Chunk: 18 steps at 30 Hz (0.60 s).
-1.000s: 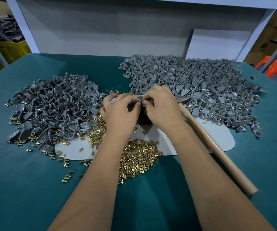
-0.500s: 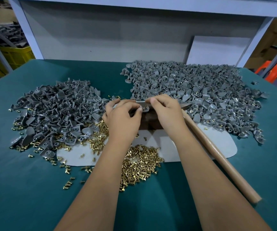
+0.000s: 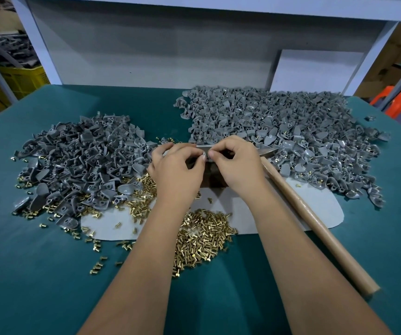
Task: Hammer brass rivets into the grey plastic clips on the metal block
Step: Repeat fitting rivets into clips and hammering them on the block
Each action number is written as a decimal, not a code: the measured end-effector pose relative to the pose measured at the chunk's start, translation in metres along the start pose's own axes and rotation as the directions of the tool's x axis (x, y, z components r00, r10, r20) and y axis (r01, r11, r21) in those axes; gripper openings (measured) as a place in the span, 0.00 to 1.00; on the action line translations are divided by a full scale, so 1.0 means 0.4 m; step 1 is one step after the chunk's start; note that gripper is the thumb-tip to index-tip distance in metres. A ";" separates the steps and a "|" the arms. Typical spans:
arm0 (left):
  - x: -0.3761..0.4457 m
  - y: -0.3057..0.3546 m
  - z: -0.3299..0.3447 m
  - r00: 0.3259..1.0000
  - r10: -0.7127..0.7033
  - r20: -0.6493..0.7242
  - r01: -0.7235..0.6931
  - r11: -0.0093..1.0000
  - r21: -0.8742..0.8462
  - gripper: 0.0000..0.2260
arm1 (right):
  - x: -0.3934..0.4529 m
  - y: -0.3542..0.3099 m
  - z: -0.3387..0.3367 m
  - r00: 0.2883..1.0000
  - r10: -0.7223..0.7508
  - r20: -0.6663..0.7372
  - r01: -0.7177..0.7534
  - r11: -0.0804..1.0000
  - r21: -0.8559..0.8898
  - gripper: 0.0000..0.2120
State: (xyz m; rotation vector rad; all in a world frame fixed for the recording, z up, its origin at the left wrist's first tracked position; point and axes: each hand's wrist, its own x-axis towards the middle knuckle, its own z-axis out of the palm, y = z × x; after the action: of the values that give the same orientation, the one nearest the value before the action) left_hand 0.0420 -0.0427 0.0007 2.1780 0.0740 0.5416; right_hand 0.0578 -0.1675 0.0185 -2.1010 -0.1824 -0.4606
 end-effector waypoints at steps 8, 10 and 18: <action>-0.007 0.004 0.007 0.999 -0.030 -0.018 0.029 0.999 -0.014 0.05 | 0.011 -0.007 0.012 0.999 0.040 -0.005 -0.040 0.997 -0.068 0.09; -0.008 0.006 0.006 0.999 -0.036 -0.013 0.036 0.999 -0.016 0.05 | 0.007 -0.006 0.013 0.999 0.030 -0.016 -0.031 0.997 -0.071 0.10; -0.013 0.013 0.008 0.997 -0.074 -0.024 0.074 0.997 -0.003 0.05 | -0.012 -0.007 0.025 0.994 -0.081 -0.068 0.070 0.987 -0.144 0.06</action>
State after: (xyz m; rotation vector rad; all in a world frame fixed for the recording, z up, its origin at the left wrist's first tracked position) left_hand 0.0380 -0.0495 0.0011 2.1581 0.1667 0.5256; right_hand 0.0551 -0.1574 0.0138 -2.2169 -0.1923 -0.6106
